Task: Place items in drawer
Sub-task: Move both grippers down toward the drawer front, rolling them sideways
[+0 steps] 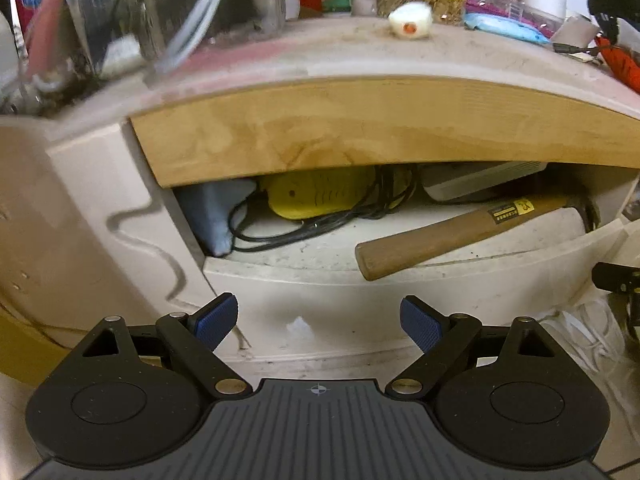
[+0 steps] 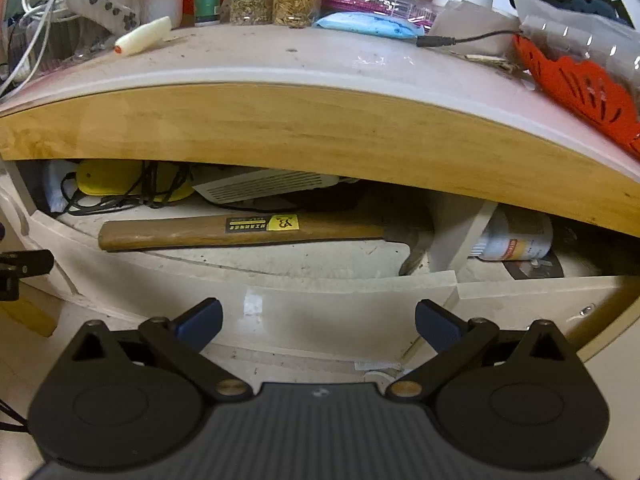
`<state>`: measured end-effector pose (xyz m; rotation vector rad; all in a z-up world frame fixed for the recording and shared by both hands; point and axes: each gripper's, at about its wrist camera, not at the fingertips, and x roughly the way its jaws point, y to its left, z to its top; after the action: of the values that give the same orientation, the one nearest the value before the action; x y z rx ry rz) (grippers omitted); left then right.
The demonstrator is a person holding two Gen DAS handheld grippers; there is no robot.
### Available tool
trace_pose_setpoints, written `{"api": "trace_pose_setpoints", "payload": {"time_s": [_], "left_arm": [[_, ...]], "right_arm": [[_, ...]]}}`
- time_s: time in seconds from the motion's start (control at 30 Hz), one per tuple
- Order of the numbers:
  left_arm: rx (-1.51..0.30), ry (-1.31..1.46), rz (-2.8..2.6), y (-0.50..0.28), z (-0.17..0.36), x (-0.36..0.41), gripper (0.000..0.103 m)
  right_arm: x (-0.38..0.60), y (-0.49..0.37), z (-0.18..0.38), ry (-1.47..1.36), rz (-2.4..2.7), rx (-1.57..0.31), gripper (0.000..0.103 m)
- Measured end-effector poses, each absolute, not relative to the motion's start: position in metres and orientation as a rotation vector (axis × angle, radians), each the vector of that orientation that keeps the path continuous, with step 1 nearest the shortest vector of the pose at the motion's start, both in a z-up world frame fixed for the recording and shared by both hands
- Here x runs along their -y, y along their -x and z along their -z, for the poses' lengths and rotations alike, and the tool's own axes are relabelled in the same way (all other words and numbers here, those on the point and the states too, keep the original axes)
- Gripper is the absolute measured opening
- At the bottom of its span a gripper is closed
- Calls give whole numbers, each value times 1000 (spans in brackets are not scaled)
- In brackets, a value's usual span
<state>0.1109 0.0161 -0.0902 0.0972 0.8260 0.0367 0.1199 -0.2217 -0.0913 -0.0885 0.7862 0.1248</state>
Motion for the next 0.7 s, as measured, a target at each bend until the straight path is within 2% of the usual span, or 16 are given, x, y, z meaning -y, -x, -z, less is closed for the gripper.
{"api": "trace_pose_setpoints", "payload": {"time_s": [0.7], "left_arm": [[-804,-32,8,-142,126,-14,90]], "right_arm": [[219,-159,131,121,-133,-781,103]]}}
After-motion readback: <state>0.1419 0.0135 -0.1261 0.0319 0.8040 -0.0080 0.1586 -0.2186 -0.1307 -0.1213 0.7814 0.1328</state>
